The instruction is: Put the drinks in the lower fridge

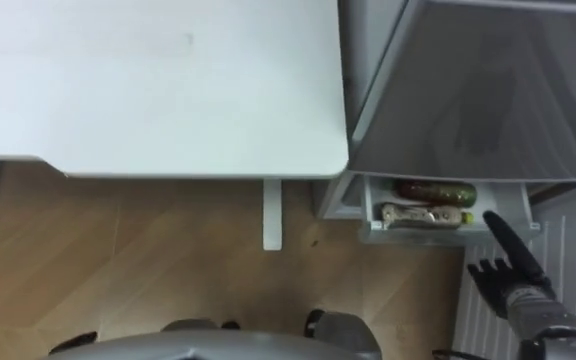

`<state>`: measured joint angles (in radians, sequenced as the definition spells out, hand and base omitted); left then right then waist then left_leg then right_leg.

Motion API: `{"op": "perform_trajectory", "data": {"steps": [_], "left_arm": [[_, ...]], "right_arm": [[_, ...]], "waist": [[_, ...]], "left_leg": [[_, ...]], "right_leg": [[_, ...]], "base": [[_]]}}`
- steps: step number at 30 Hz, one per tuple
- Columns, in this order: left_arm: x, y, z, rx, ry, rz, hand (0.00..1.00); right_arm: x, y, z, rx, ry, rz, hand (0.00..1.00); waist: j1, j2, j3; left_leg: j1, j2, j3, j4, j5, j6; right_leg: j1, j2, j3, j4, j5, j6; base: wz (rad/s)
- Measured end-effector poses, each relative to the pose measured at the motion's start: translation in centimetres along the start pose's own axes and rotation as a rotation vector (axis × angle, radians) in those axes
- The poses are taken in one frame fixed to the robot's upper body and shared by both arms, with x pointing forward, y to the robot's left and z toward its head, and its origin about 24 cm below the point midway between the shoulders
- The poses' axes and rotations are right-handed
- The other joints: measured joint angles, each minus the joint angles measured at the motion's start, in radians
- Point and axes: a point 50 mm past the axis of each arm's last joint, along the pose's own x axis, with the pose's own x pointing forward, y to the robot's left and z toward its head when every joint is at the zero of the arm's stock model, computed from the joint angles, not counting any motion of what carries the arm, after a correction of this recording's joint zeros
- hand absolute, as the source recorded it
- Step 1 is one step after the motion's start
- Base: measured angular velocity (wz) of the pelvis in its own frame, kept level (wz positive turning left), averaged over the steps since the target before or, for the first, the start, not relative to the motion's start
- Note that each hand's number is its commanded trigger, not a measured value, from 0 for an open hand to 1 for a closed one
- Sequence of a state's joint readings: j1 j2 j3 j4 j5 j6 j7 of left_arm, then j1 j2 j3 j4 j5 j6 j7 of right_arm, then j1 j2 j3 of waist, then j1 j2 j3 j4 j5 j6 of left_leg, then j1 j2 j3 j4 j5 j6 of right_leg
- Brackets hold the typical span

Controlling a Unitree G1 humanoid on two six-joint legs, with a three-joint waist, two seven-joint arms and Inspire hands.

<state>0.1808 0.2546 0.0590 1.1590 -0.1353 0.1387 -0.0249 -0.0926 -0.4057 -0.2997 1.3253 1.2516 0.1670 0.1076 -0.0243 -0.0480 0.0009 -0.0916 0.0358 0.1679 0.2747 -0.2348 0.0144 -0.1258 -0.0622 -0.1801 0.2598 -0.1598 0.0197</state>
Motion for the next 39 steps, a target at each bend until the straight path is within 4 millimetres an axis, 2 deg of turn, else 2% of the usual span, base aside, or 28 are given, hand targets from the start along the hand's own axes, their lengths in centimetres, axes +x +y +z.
{"op": "perform_trajectory", "data": {"steps": [8,10,18,24,30,31,33,39], "left_arm": [[0.0,-0.6,-0.7,-0.022,0.020,0.000,0.00],[0.0,-0.6,-0.7,-0.029,0.019,0.002,0.00],[0.0,-1.1,-0.7,-0.072,0.013,0.016,0.00],[0.0,-0.9,-0.8,-0.064,0.018,0.059,0.00],[-0.1,-0.7,-1.3,-0.130,0.024,0.068,0.00],[-0.1,-0.7,-1.5,-0.130,0.029,0.068,0.00],[-0.1,-0.6,-1.8,-0.129,0.034,0.069,0.00],[-0.2,-0.5,-2.3,-0.128,0.031,0.078,0.00]], "right_arm": [[-0.1,-1.1,-2.3,0.004,0.036,0.019,0.00],[-0.3,-2.1,-2.8,0.006,0.047,0.002,0.00],[-0.8,-3.8,-5.1,0.028,0.096,-0.027,0.00],[-0.9,-4.2,-5.2,0.037,0.096,-0.032,0.00],[-1.0,-4.2,-5.7,0.047,0.091,-0.044,0.00],[-1.0,-4.3,-5.8,0.062,0.090,-0.050,0.00],[-1.0,-4.3,-5.9,0.122,0.083,-0.053,0.00],[-1.3,-5.2,-6.4,0.213,0.063,-0.074,0.00]], "waist": [[0.002,0.000,0.0019],[0.001,-0.002,0.0015],[0.001,-0.006,0.0011],[0.005,0.001,-0.0013],[0.002,0.008,-0.0051],[0.001,0.010,-0.0035],[-0.002,0.014,-0.0064],[-0.003,0.028,-0.0007]], "left_leg": [[0.084,0.002,-0.002,-0.054,-0.004,-0.007],[0.112,0.001,-0.003,-0.070,-0.005,-0.008],[0.162,0.001,-0.004,-0.083,-0.010,-0.011],[0.175,0.005,-0.004,-0.089,-0.011,-0.012],[0.180,0.005,-0.006,-0.088,-0.011,-0.012],[0.188,0.005,-0.006,-0.089,-0.011,-0.012],[0.193,0.006,-0.006,-0.091,-0.012,-0.014],[0.207,0.006,-0.010,-0.094,-0.014,-0.015]], "right_leg": [[0.067,0.016,0.016,-0.043,0.000,-0.001],[0.093,0.017,0.017,-0.057,-0.001,0.001],[0.145,0.021,0.015,-0.075,-0.002,0.003],[0.161,0.026,0.018,-0.075,-0.002,0.003],[0.168,0.026,0.017,-0.075,-0.001,0.002],[0.177,0.026,0.017,-0.075,-0.001,0.002],[0.182,0.027,0.017,-0.075,-0.001,0.002],[0.200,0.029,0.016,-0.075,-0.001,0.002]], "base": [[-0.08],[0.00],[-0.01],[-0.01],[0.00],[0.00],[0.00],[0.00]]}}
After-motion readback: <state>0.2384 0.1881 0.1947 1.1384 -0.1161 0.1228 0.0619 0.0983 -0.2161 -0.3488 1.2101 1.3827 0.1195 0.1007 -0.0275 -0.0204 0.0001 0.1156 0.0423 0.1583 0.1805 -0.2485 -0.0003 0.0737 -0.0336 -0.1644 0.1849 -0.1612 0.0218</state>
